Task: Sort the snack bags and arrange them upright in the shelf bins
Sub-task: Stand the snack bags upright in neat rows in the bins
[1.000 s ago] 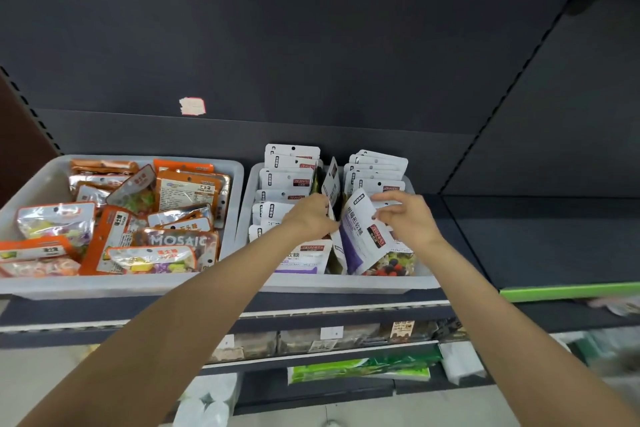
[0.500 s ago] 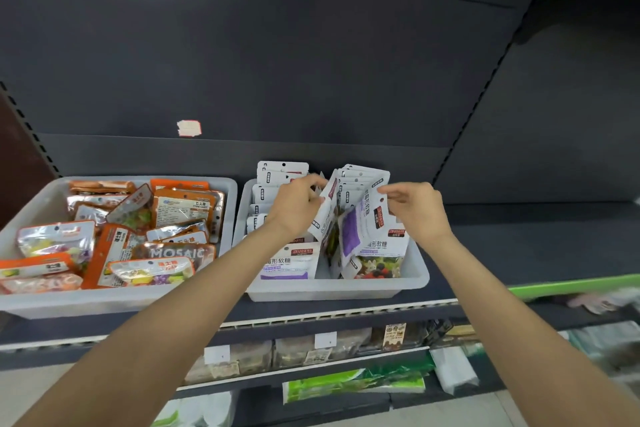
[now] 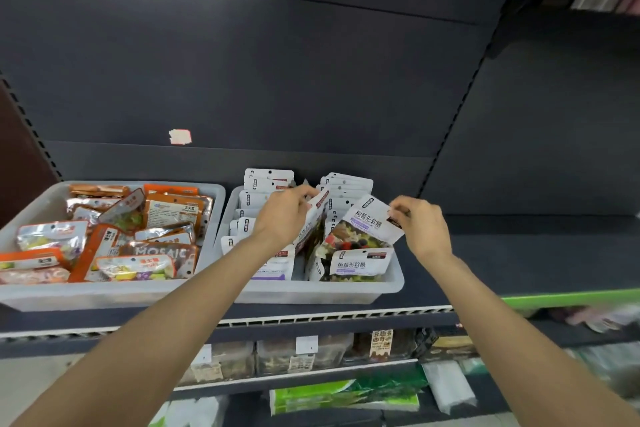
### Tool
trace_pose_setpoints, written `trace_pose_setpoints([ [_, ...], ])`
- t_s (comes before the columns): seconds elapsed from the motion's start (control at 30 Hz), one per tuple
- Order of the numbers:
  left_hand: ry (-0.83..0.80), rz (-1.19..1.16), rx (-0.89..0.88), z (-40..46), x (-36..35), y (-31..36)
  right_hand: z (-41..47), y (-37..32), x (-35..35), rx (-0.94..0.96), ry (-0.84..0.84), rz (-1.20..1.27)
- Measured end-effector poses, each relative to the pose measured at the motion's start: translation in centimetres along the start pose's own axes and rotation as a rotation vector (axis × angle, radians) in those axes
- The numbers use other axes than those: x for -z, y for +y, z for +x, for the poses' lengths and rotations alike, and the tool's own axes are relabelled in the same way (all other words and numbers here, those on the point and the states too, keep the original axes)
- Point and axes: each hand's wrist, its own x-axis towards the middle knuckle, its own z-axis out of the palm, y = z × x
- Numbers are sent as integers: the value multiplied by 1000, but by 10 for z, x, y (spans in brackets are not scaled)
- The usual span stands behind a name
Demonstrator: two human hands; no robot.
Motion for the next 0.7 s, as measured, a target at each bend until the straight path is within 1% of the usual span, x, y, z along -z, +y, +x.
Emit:
trace_pose_setpoints([
  [0.07,23,37,-10,-1,0,3,6,2,3,38,33,-27],
  [0.13,63,64,4,0,2,5,13,3,5,82,2,-54],
  [0.23,112,71,-2,3,3,6,19,3,-3,116,-198,-123],
  [0.3,107,42,-38,6,3,7,19,3,-18,114,-304,-160],
  [0.37,79,3,-83,12,0,8,19,8,-33,89,-379,-143],
  [0.43,40,-53,-116,18,-1,14,20,13,-42,53,-417,-103],
  [0.5,-2,-117,-156,23,0,22,22,18,-41,13,-401,-12],
  [0.57,-34,-195,-187,29,-1,32,26,20,-31,-9,-341,120],
  [0.63,-60,-255,-205,35,-5,40,27,19,-18,34,-284,261],
  [0.7,-110,-232,-213,43,-14,45,28,17,-8,71,-270,367],
])
